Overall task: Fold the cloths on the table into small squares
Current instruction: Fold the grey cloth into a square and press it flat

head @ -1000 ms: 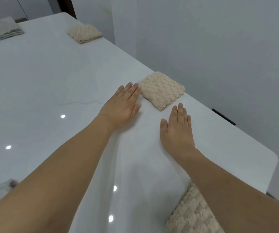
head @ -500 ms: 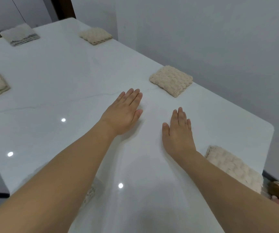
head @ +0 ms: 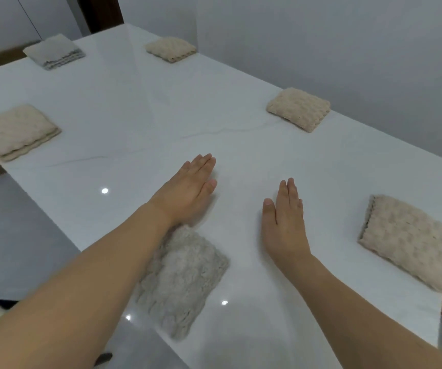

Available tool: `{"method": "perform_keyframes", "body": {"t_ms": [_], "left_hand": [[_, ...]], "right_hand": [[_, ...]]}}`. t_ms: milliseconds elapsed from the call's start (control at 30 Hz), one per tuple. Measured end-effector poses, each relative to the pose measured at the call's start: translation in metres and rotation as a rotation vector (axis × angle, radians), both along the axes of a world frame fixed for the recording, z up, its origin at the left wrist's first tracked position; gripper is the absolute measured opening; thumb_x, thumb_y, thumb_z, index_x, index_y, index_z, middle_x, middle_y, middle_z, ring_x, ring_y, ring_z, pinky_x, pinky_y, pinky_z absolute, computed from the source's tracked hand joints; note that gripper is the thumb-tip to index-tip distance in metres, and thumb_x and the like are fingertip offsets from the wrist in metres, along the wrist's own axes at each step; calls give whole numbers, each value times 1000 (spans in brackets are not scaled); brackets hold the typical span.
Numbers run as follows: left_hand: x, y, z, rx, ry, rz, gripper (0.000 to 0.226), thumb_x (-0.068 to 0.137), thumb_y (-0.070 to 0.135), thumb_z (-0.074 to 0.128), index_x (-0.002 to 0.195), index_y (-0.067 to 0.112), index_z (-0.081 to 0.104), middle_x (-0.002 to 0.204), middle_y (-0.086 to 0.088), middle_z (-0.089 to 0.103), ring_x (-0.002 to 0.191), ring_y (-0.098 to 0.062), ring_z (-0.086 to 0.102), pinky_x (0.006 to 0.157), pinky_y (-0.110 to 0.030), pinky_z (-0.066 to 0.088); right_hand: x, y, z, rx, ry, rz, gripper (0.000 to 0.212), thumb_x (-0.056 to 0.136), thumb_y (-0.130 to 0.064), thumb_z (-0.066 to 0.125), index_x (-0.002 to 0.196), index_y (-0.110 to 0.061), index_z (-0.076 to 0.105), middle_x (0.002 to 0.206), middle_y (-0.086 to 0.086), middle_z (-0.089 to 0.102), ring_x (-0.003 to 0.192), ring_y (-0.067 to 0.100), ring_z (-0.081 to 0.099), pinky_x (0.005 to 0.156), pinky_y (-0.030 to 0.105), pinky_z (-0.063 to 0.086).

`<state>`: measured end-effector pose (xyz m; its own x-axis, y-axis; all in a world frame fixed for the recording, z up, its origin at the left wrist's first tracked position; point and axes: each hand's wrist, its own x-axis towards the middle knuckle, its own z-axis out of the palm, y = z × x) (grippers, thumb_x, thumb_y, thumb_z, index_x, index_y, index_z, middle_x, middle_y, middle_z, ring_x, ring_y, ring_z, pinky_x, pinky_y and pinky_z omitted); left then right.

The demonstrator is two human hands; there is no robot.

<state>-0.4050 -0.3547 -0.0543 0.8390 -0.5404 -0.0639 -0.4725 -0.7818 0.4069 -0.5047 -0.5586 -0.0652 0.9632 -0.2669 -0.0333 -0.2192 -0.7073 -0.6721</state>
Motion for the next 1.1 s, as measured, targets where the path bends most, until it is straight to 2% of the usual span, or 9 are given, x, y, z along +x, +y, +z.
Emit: {"method": "perform_keyframes", "body": {"t_ms": [167, 300, 400, 600, 767, 867, 933, 1000, 1100], "left_hand": [[-23, 52, -3, -172, 154, 22, 56, 107, 42, 21, 158, 22, 10, 164, 13, 4, 148, 4, -1, 118, -14, -3], [-43, 77, -10, -336, 265, 52, 53, 106, 43, 26, 157, 29, 17, 154, 28, 11, 139, 16, 8, 106, 1, 1], [-55, 91, -13, -465, 361, 78, 51, 105, 45, 29, 155, 35, 24, 155, 30, 18, 139, 18, 15, 113, -7, 8], [-66, 114, -20, -702, 512, 95, 53, 100, 53, 34, 150, 36, 35, 155, 23, 34, 140, 9, 29, 120, -25, 20], [-77, 116, -24, -741, 564, 50, 57, 96, 51, 35, 150, 33, 34, 155, 19, 36, 139, 8, 32, 122, -30, 20], [-81, 111, -25, -745, 592, 28, 56, 98, 48, 35, 151, 31, 33, 156, 18, 34, 139, 11, 31, 122, -28, 19], [-82, 111, -25, -723, 584, 19, 51, 102, 45, 34, 152, 31, 32, 156, 20, 32, 140, 12, 27, 122, -25, 17], [-81, 113, -24, -650, 528, -16, 47, 106, 39, 32, 153, 30, 30, 158, 20, 26, 142, 11, 21, 122, -21, 12], [-78, 117, -27, -375, 317, -136, 51, 107, 36, 29, 155, 21, 25, 163, 12, 17, 148, 3, 10, 120, -16, 2]], "right_hand": [[-38, 61, -8, 199, -32, -135, 56, 104, -35, 19, 155, -17, 5, 162, -11, -5, 145, -2, -9, 119, 22, -8], [-63, 88, -11, 287, -55, -199, 54, 104, -37, 20, 155, -22, 9, 161, -16, -1, 145, -5, -4, 119, 19, -3], [-76, 107, -9, 369, -90, -238, 53, 104, -36, 21, 155, -24, 9, 160, -18, 2, 142, -11, -1, 109, 2, -2], [-83, 145, -8, 540, -150, -299, 51, 105, -35, 22, 154, -27, 10, 160, -20, 3, 142, -11, 1, 118, 18, 3], [-81, 154, -11, 510, -180, -300, 50, 105, -33, 22, 154, -26, 10, 160, -19, 3, 143, -11, 1, 117, 15, 3], [-81, 155, -12, 484, -172, -289, 50, 105, -33, 21, 154, -25, 11, 160, -19, 3, 142, -12, 2, 108, 0, 2], [-80, 155, -14, 441, -159, -262, 51, 105, -34, 20, 154, -25, 10, 160, -18, 2, 142, -11, 0, 105, -3, 1], [-79, 153, -17, 329, -128, -208, 53, 105, -35, 19, 155, -21, 8, 161, -14, -1, 144, -7, -3, 112, 6, -1], [-78, 143, -24, -42, -9, -117, 57, 104, -38, 14, 154, -11, 9, 162, 0, 1, 148, 8, -4, 121, 30, -4]]}}
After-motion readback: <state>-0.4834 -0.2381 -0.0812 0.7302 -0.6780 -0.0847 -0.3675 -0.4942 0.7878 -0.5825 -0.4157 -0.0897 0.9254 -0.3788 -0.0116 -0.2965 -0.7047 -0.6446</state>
